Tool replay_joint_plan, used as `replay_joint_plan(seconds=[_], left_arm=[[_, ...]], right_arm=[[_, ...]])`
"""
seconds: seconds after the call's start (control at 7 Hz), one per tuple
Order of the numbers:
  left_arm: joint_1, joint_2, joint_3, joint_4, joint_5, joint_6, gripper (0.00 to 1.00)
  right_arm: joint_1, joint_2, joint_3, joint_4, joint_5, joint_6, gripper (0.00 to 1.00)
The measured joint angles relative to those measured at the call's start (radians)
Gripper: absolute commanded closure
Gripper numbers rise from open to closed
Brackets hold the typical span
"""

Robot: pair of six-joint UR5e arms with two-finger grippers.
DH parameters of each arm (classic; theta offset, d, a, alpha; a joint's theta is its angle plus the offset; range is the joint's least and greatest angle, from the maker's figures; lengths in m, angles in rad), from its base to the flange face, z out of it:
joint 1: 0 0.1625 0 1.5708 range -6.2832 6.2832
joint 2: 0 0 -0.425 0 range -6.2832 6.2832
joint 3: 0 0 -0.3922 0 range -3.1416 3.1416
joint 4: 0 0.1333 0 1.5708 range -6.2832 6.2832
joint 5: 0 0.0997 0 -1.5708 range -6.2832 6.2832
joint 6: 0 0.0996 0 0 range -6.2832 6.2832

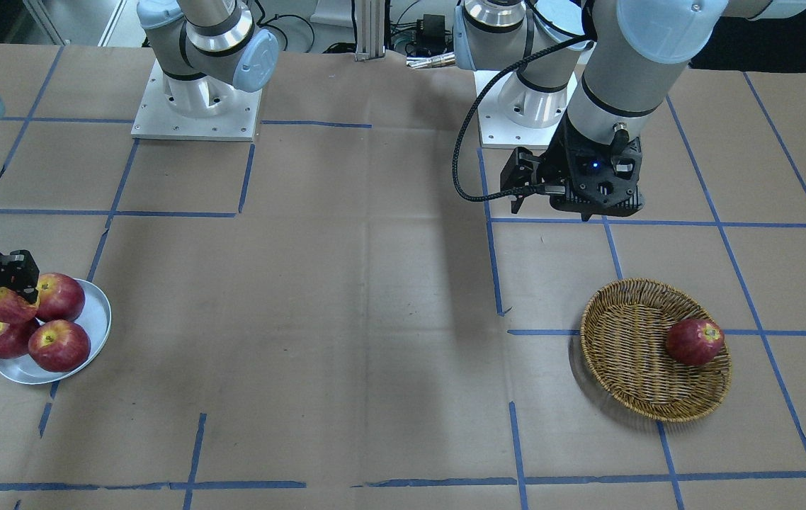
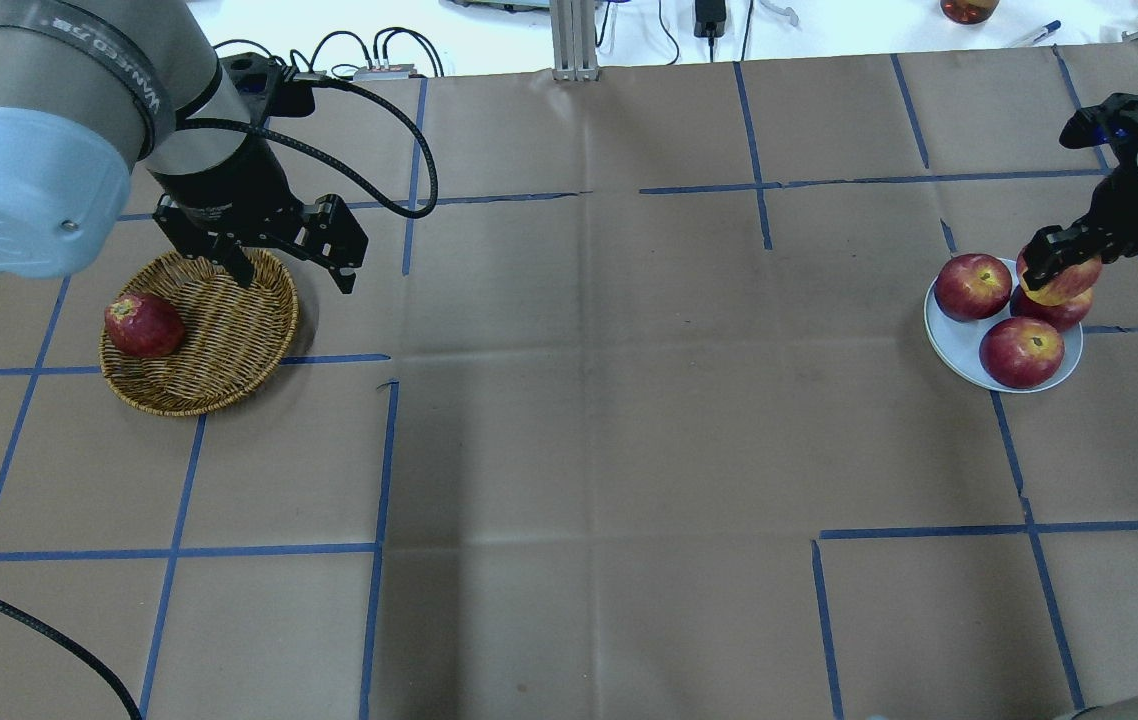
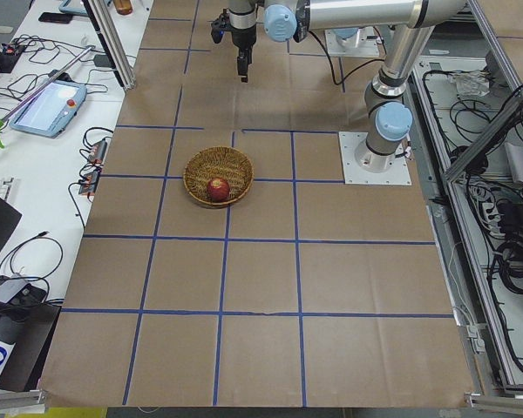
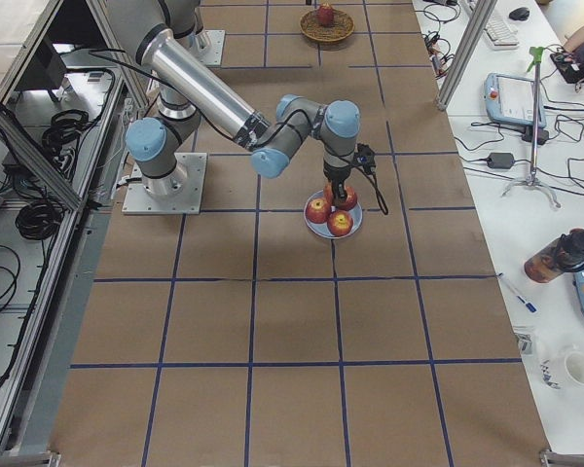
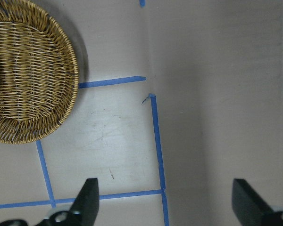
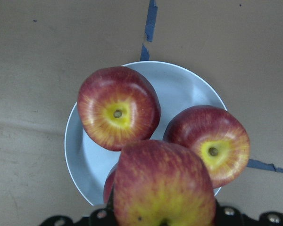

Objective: Transfer apple from basket to plate
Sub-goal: 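Lower the apple onto the plate beside the other apples and open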

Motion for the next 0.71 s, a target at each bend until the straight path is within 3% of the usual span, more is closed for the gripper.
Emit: replay_joint_plan(seconds=[0.29, 0.43, 0.57, 0.71], left_arm=[[0.0, -0.002, 0.002, 0.0, -0.001, 0.0, 0.01], [0.0, -0.003, 0.002, 0.0, -0.001, 0.0, 0.01], [0.0, -0.003, 0.002, 0.001, -0.001, 0.0, 0.01], [0.0, -0.003, 0.002, 0.001, -0.001, 0.0, 0.01]], right_arm=[[-0.004, 0.019, 0.007, -0.025, 0.001, -0.002, 0.46], [-0.004, 0.023, 0.007, -0.028, 0.001, -0.001, 0.1], [-0.004, 0.029, 0.008, -0.029, 0.001, 0.0, 0.0], [-0.004, 0.038, 0.007, -0.029, 0.0, 0.0, 0.0]])
